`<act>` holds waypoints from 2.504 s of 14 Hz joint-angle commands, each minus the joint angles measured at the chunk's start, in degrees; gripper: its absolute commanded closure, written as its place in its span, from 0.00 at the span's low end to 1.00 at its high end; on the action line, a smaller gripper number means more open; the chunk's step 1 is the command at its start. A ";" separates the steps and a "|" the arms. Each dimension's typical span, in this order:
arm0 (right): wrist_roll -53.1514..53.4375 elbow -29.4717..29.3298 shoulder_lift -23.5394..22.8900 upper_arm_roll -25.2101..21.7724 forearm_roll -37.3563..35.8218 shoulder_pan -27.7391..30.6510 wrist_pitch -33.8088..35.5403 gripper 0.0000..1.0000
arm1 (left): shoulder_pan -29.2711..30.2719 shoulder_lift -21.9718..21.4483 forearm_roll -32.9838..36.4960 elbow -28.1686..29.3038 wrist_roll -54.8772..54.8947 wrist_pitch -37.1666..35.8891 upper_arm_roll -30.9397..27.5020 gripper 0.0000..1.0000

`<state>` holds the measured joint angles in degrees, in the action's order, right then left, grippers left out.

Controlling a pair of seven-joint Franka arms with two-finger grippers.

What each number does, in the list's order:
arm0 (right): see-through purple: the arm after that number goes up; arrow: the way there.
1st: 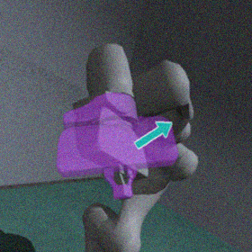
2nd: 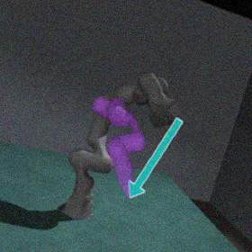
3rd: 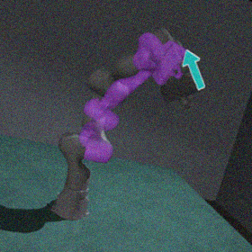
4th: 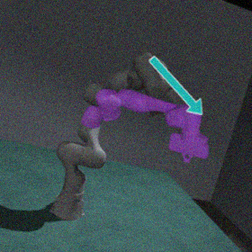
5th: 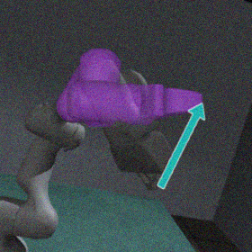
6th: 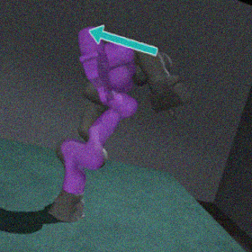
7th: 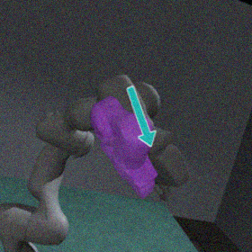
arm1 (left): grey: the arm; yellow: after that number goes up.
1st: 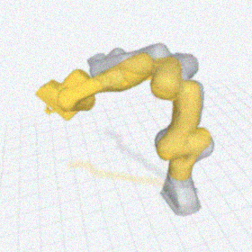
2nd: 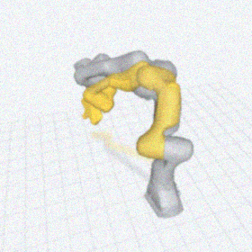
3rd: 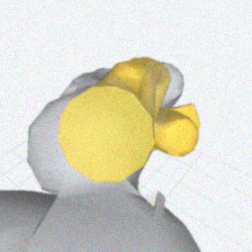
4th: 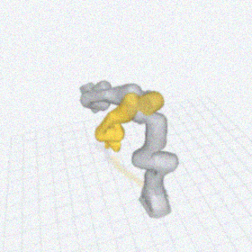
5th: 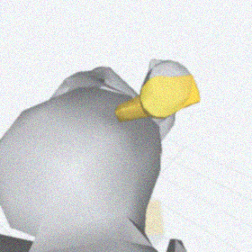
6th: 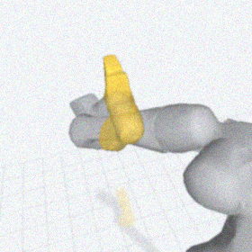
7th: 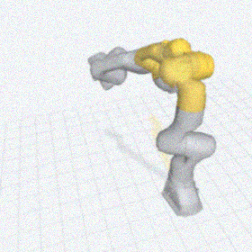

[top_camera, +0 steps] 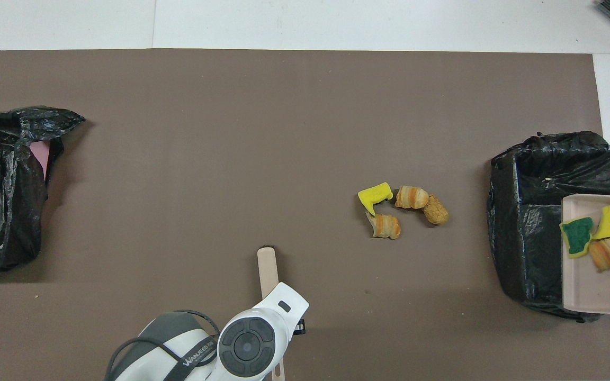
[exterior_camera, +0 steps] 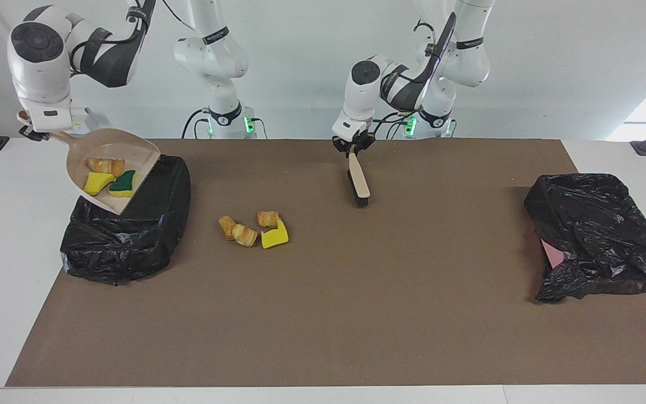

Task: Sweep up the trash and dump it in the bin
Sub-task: 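Tip the dustpan into the black bag with the right gripper, then bring the empty dustpan back to the table center with the right gripper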

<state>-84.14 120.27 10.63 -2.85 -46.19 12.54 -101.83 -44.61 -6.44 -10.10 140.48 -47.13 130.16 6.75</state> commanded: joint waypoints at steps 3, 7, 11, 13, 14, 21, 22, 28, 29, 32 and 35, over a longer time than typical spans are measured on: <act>-11.73 3.57 2.73 0.04 -6.62 -2.78 -4.77 1.00 | 5.74 0.81 2.44 -4.76 1.42 -0.95 -0.60 0.00; -12.63 3.31 2.47 0.04 -10.40 -5.15 -4.43 1.00 | 13.73 0.81 5.36 -10.21 7.81 -1.92 -0.78 0.00; -9.91 1.21 6.15 3.19 -11.56 -5.24 2.58 1.00 | 23.84 0.99 5.27 -18.03 21.08 -7.18 -0.78 0.00; -7.01 0.15 8.70 4.52 -10.77 -5.24 7.42 1.00 | 27.71 0.73 5.27 -20.50 25.31 -8.69 -0.78 0.00; -5.43 0.23 10.01 4.61 -10.42 -5.24 8.66 1.00 | 29.91 0.81 5.27 -22.60 27.68 -10.78 -0.86 0.00; 12.45 -1.88 14.07 7.32 4.58 -5.24 18.76 1.00 | 45.03 2.66 4.83 -36.23 49.82 -28.44 -0.86 0.00; 17.91 -1.97 14.68 9.25 8.62 -5.24 20.69 1.00 | 46.26 2.74 5.18 -37.72 51.24 -30.29 -0.86 0.00; 60.34 -3.98 11.18 20.67 37.54 -5.33 15.81 1.00 | 47.85 5.91 9.40 -49.52 51.87 -42.71 -0.86 0.00; 68.42 -5.73 8.82 22.96 40.10 -5.24 15.18 1.00 | 48.12 5.65 9.22 -49.17 51.96 -42.53 -0.95 0.00; 87.34 -13.72 -2.15 28.50 43.98 -5.33 13.08 1.00 | 49.53 5.30 9.05 -48.99 51.53 -42.62 -0.95 0.00; 100.02 -16.90 -11.12 29.57 45.23 -8.90 3.08 1.00 | 49.61 5.21 8.70 -49.16 51.00 -42.62 -0.95 0.00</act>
<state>8.94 107.93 7.23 26.56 -1.99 6.01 -95.10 4.19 -1.75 -1.75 93.11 4.21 89.14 5.22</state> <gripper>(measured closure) 0.678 0.000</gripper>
